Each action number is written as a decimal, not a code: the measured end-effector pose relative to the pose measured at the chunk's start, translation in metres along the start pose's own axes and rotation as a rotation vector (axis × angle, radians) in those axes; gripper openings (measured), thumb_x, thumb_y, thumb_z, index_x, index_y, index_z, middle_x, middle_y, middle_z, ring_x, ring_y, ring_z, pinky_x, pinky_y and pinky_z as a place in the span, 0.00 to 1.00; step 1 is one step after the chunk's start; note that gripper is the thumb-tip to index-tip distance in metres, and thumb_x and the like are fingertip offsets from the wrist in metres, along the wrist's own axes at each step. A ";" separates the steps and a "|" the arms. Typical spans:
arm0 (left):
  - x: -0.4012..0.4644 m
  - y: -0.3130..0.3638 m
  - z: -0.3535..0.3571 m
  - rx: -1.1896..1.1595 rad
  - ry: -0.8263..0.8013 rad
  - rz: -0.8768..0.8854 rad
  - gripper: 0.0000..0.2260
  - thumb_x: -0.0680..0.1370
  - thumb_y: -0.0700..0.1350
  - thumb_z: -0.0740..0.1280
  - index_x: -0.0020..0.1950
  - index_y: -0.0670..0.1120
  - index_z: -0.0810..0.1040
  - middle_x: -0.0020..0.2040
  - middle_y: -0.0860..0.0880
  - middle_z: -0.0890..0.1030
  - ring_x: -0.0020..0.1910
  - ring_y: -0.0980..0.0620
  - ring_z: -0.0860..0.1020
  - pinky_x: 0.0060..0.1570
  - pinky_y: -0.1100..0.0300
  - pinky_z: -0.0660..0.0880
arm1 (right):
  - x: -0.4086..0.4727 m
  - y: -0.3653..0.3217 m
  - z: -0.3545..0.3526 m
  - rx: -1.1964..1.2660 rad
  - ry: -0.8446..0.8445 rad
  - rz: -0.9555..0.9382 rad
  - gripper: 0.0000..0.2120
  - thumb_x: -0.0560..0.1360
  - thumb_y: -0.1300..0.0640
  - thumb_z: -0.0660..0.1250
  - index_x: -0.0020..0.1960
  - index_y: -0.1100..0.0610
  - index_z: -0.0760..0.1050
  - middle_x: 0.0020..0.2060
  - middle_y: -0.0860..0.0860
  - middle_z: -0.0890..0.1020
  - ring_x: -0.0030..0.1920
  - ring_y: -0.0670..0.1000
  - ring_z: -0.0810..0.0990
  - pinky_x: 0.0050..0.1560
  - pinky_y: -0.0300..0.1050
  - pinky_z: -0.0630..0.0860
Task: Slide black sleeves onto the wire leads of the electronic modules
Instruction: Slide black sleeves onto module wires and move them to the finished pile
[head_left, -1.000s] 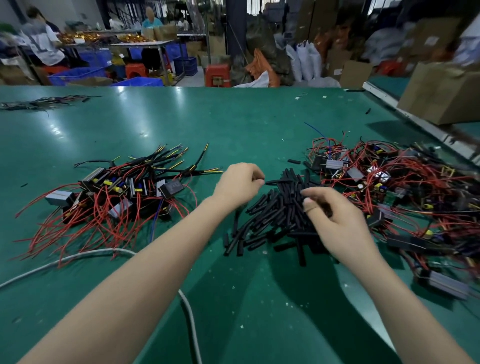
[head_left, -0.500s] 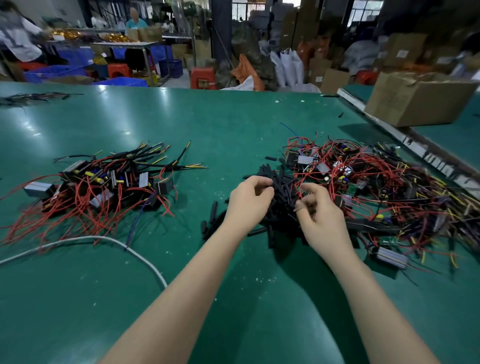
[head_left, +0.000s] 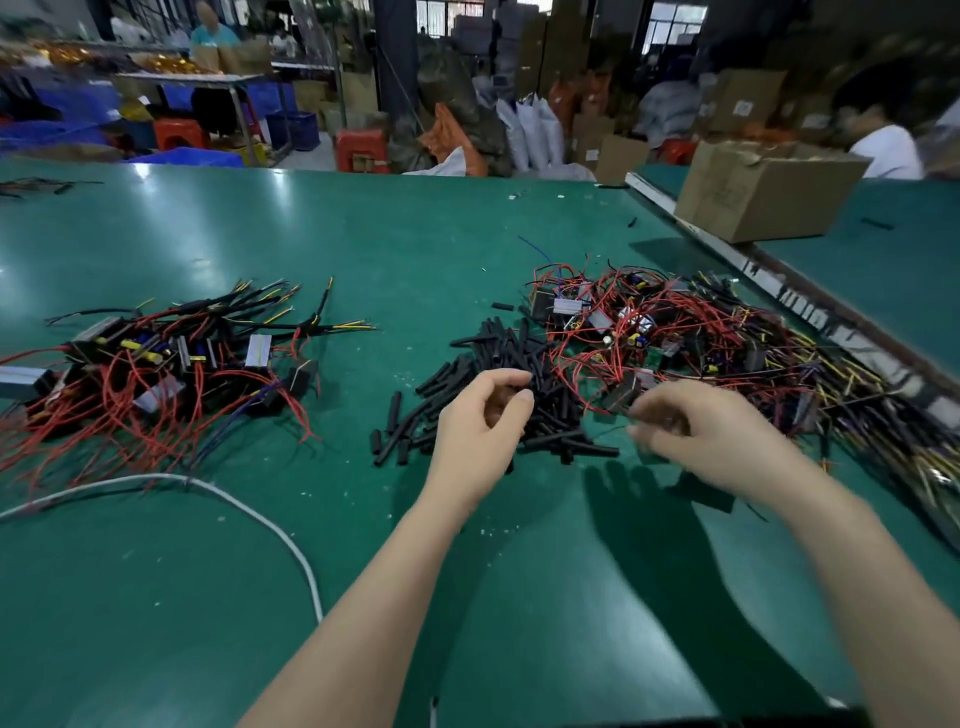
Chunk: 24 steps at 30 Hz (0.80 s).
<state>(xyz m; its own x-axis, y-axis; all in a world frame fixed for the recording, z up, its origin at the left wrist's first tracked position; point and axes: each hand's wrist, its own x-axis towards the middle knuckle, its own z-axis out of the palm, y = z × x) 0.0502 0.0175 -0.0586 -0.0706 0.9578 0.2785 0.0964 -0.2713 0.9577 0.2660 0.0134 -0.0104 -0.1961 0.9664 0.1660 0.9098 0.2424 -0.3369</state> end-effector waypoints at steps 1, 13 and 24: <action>0.000 -0.001 0.000 0.054 -0.013 0.021 0.10 0.77 0.42 0.66 0.47 0.58 0.77 0.39 0.54 0.79 0.37 0.57 0.74 0.43 0.58 0.77 | -0.002 0.007 -0.012 -0.093 -0.053 0.053 0.06 0.71 0.47 0.71 0.45 0.45 0.76 0.43 0.45 0.78 0.42 0.47 0.76 0.45 0.43 0.71; -0.008 -0.001 -0.003 0.219 -0.066 0.154 0.06 0.77 0.43 0.66 0.51 0.54 0.79 0.34 0.58 0.76 0.33 0.62 0.72 0.37 0.66 0.70 | -0.025 0.009 -0.013 -0.321 -0.048 0.225 0.13 0.76 0.40 0.61 0.43 0.49 0.71 0.40 0.45 0.77 0.52 0.53 0.77 0.49 0.48 0.63; -0.022 0.020 0.036 -0.178 -0.549 -0.158 0.09 0.81 0.43 0.59 0.57 0.46 0.77 0.50 0.51 0.82 0.48 0.59 0.79 0.53 0.66 0.74 | -0.049 -0.023 0.015 0.179 -0.127 -0.240 0.07 0.77 0.59 0.66 0.53 0.60 0.80 0.51 0.44 0.78 0.52 0.41 0.73 0.54 0.29 0.66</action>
<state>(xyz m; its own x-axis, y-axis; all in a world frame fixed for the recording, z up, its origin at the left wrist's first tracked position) 0.0896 -0.0060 -0.0479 0.4571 0.8840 0.0983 -0.0442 -0.0877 0.9952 0.2488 -0.0384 -0.0247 -0.4513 0.8801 0.1476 0.7554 0.4648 -0.4618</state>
